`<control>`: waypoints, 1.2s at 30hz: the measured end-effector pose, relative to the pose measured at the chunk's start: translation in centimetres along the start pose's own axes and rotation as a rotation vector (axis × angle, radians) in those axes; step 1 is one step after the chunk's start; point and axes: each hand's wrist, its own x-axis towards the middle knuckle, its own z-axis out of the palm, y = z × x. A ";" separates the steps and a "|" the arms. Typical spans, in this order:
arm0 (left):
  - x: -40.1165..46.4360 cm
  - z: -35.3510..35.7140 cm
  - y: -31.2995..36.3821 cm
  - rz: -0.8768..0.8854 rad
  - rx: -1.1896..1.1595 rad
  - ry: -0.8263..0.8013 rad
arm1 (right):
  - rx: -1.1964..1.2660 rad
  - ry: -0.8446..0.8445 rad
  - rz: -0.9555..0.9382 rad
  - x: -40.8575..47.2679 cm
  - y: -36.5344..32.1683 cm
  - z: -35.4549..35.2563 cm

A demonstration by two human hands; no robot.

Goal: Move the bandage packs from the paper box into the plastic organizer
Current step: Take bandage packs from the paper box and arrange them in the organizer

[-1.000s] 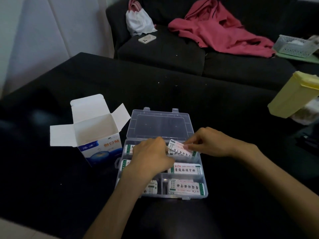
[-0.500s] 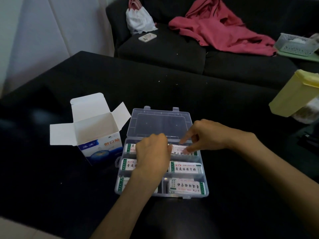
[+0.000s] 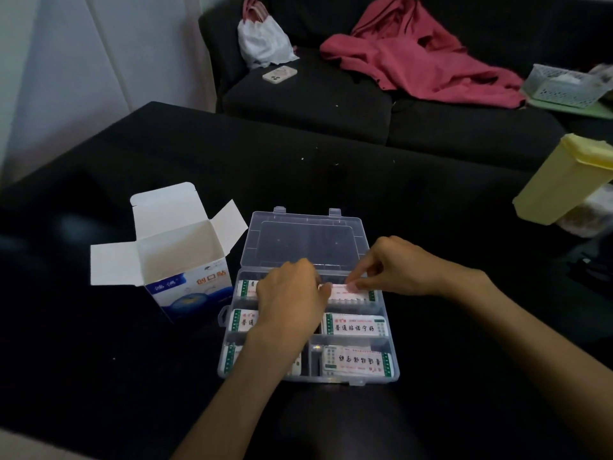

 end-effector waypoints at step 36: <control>-0.8 -0.6 1.8 0.003 0.170 -0.072 | -0.065 0.016 0.019 -0.2 0.0 0.0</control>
